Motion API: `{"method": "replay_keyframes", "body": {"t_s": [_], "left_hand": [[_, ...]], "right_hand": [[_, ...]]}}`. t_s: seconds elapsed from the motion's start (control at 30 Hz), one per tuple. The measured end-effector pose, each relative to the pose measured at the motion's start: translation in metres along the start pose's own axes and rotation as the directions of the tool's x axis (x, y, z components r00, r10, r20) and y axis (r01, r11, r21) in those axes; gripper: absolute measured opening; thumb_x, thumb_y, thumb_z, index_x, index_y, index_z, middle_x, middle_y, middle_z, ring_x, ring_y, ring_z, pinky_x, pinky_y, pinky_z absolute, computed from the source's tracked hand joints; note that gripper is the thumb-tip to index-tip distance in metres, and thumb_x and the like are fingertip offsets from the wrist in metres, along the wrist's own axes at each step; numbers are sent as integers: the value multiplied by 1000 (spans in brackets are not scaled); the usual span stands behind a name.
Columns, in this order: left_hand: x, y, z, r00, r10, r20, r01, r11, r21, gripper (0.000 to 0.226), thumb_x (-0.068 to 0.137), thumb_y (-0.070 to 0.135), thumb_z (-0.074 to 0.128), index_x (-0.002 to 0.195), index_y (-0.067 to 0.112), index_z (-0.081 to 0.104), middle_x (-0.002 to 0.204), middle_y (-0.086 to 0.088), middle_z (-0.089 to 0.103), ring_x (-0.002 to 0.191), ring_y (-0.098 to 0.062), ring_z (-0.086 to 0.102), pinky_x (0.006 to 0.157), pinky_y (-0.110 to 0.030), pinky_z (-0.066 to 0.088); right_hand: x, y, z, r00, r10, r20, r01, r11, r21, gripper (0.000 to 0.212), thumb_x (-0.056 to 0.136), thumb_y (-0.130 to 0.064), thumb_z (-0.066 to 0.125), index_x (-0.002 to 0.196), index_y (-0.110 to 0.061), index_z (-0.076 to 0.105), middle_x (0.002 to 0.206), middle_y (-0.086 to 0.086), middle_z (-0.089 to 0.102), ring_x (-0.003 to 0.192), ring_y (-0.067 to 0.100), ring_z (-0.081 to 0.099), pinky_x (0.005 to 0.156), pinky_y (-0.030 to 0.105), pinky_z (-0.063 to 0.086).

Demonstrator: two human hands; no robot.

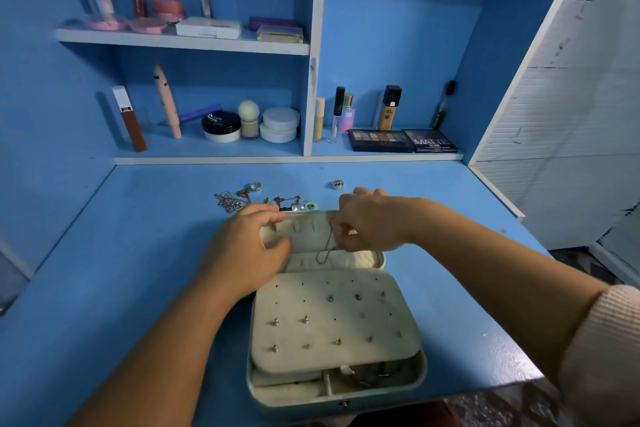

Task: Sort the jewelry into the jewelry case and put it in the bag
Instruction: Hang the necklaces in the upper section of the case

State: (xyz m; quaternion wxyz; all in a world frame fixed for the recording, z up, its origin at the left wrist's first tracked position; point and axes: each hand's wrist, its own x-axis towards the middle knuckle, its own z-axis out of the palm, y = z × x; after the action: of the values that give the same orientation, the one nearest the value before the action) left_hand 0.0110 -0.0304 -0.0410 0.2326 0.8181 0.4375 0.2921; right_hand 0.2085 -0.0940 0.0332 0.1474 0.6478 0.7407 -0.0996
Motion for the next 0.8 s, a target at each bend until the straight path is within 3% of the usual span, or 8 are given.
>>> {"method": "replay_keyframes", "body": {"t_s": [0.07, 0.17, 0.27, 0.4, 0.5, 0.63, 0.7, 0.8], "left_hand": [[0, 0, 0, 1000, -7, 3, 7, 1000, -1, 35, 83, 29, 69, 117, 25, 67, 127, 18, 55, 114, 0, 50, 97, -17, 34], [-1, 0, 0, 1000, -13, -8, 13, 1000, 4, 36, 83, 31, 69, 118, 25, 67, 127, 18, 55, 113, 1, 50, 96, -16, 33], [-1, 1, 0, 1000, -14, 0, 14, 1000, 8, 36, 83, 30, 68, 118, 26, 67, 129, 18, 55, 115, 0, 50, 95, -16, 33], [-1, 2, -1, 1000, -22, 14, 22, 1000, 2, 36, 83, 29, 67, 119, 26, 66, 130, 19, 53, 114, 2, 48, 95, -16, 33], [-1, 1, -1, 1000, -18, 17, 18, 1000, -5, 36, 83, 27, 66, 119, 25, 66, 130, 18, 54, 111, 5, 47, 95, -15, 32], [-1, 1, -1, 1000, -12, 14, 13, 1000, -5, 36, 84, 28, 66, 120, 25, 66, 130, 18, 54, 113, 3, 48, 95, -16, 33], [-1, 1, 0, 1000, -10, 13, 10, 1000, 5, 36, 84, 29, 67, 120, 24, 66, 130, 17, 55, 115, 1, 49, 96, -17, 34], [-1, 2, 0, 1000, -13, 6, 13, 1000, 10, 36, 85, 29, 67, 120, 23, 66, 129, 17, 55, 112, 2, 48, 94, -16, 33]], "right_hand": [[-5, 3, -2, 999, -5, 37, 3, 998, 62, 26, 94, -31, 41, 91, -12, 59, 101, 9, 52, 103, 26, 41, 91, 42, 38], [-15, 9, 3, 999, 3, 47, -12, 982, 190, 24, 90, -28, 38, 94, -32, 62, 102, -2, 53, 104, 19, 45, 91, 43, 40], [-18, 14, 10, 987, 93, -133, -26, 900, 436, 25, 88, -31, 39, 89, -45, 60, 97, -10, 50, 97, 15, 51, 91, 42, 45], [-11, 10, 17, 947, 213, -242, -130, 939, 318, 28, 95, -27, 39, 115, -30, 58, 102, -4, 42, 102, 19, 38, 92, 37, 35], [-6, 2, 21, 942, 198, -270, -142, 966, 215, 28, 95, -29, 37, 108, -25, 62, 105, 2, 46, 103, 23, 41, 82, 34, 33], [-14, -4, 26, 915, 100, -392, -90, 995, 44, 30, 93, -33, 38, 104, -31, 66, 102, 0, 47, 97, 22, 42, 83, 37, 40], [-21, -6, 28, 919, 63, -390, -45, 997, 56, 29, 93, -33, 39, 103, -34, 67, 102, -1, 46, 97, 21, 42, 85, 38, 40], [-27, -6, 31, 938, 80, -337, -4, 976, 220, 28, 93, -27, 41, 101, -30, 67, 104, -2, 46, 101, 19, 40, 90, 37, 36]]}}
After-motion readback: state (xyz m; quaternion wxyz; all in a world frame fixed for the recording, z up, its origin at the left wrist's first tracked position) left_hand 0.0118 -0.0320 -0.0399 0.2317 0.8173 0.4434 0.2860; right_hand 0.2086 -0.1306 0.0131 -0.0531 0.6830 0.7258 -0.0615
